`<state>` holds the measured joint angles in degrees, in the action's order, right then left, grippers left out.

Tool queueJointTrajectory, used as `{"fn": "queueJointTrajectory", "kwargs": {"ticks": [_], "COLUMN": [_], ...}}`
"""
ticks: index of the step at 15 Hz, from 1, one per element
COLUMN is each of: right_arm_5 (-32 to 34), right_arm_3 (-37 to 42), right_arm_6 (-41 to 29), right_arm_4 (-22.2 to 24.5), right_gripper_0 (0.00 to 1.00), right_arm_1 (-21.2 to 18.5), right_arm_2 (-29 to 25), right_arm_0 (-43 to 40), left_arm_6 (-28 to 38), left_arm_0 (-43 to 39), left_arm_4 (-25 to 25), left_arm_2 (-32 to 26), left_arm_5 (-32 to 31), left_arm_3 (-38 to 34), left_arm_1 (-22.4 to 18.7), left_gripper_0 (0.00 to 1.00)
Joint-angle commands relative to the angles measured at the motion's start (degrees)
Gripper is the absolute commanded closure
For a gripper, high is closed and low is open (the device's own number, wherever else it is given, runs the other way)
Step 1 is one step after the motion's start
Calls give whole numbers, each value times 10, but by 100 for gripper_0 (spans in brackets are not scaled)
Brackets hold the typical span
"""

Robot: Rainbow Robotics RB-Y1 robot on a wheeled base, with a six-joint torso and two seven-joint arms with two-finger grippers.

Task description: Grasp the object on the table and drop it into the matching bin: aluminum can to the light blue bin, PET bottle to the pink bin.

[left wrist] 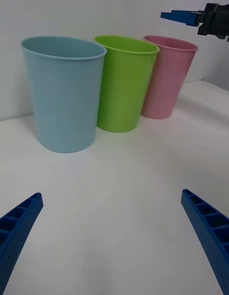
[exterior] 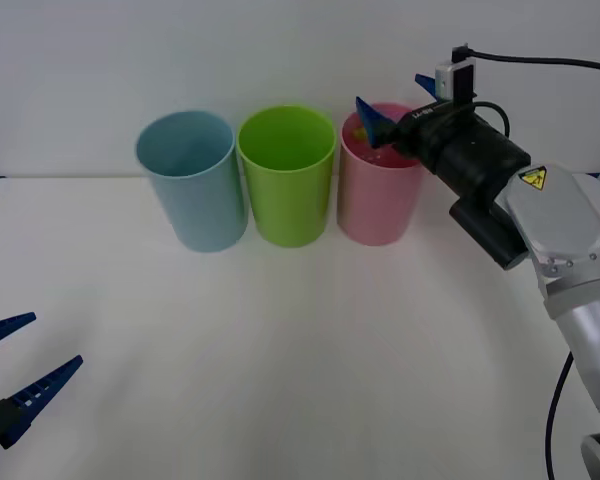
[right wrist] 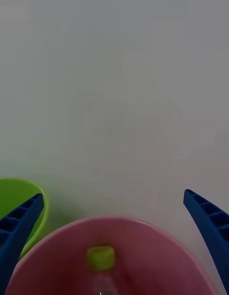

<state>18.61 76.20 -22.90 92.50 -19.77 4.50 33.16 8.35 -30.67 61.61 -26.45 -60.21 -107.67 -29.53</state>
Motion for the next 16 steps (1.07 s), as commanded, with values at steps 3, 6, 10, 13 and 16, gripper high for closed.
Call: {"fn": "queueJointTrajectory", "kwargs": {"ticks": [3,6,10,13,16], "right_arm_5": [16,48,142,244,327], "right_arm_3": [24,63,164,256,331], "right_arm_6": [4,3,-7,-19,-22], "right_arm_4": [-50,-106,-127,-132,-164], "right_gripper_0": [0,0,0,0,0], "right_arm_1": [-11,-37,-55,-55,-55], "right_arm_2": [-4,-13,-85,-168,-237], "right_arm_0": [0,-13,-100,-195,-305], "left_arm_6": [0,0,0,0,0], "left_arm_0": [0,0,0,0,0], "left_arm_4": [0,0,0,0,0], "left_arm_2": [0,0,0,0,0], "left_arm_5": [0,0,0,0,0], "left_arm_3": [0,0,0,0,0], "left_arm_1": [0,0,0,0,0], "left_gripper_0": [0,0,0,0,0]}}
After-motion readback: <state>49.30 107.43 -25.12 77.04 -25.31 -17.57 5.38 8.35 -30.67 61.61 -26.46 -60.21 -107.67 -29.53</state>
